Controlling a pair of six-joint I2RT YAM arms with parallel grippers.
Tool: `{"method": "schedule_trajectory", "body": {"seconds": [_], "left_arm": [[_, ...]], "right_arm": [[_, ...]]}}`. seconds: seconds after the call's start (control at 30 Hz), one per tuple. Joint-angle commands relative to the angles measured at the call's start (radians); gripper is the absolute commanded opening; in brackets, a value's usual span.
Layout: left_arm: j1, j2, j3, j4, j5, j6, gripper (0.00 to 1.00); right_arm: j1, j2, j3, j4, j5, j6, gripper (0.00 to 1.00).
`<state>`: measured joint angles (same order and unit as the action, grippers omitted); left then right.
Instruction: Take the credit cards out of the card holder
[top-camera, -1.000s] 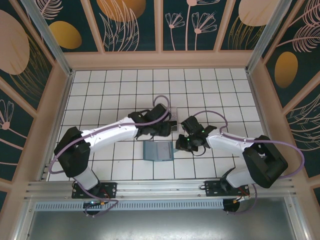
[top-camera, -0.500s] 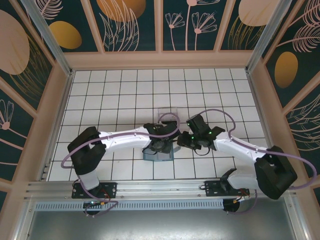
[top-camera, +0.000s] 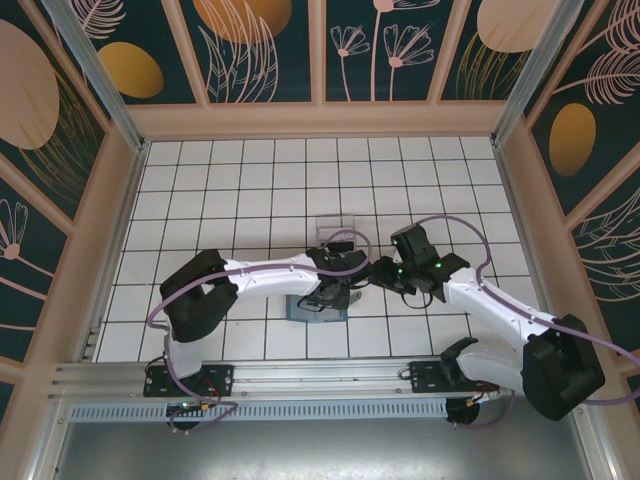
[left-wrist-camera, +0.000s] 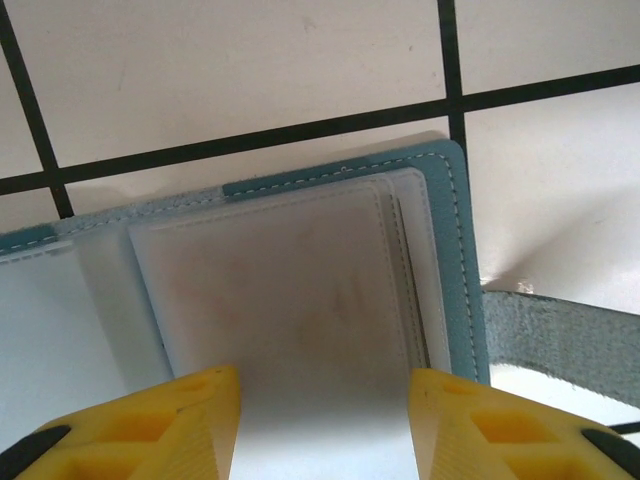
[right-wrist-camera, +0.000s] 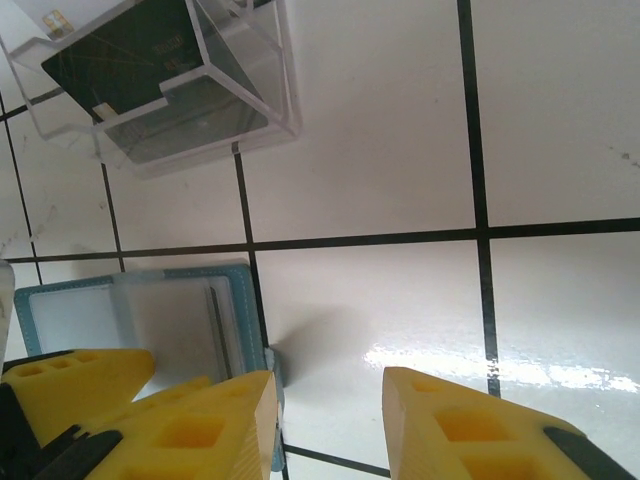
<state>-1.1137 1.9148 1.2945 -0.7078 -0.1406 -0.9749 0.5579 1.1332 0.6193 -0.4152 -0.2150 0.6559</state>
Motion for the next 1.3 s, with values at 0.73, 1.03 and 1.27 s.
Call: {"method": "schedule_trajectory", "body": {"seconds": [0.73, 1.03, 1.27], "left_arm": [[-0.005, 0.025, -0.034, 0.009, 0.008, -0.021, 0.31], [-0.006, -0.06, -0.025, -0.033, -0.055, -0.024, 0.3], [-0.006, -0.119, -0.056, -0.042, -0.073, -0.029, 0.35]], "right_arm": [[-0.047, -0.03, -0.027, -0.028, -0.035, -0.037, 0.34], [-0.045, -0.028, 0.008, -0.046, -0.037, -0.029, 0.34], [-0.034, -0.015, 0.037, -0.042, -0.052, -0.013, 0.34]]}}
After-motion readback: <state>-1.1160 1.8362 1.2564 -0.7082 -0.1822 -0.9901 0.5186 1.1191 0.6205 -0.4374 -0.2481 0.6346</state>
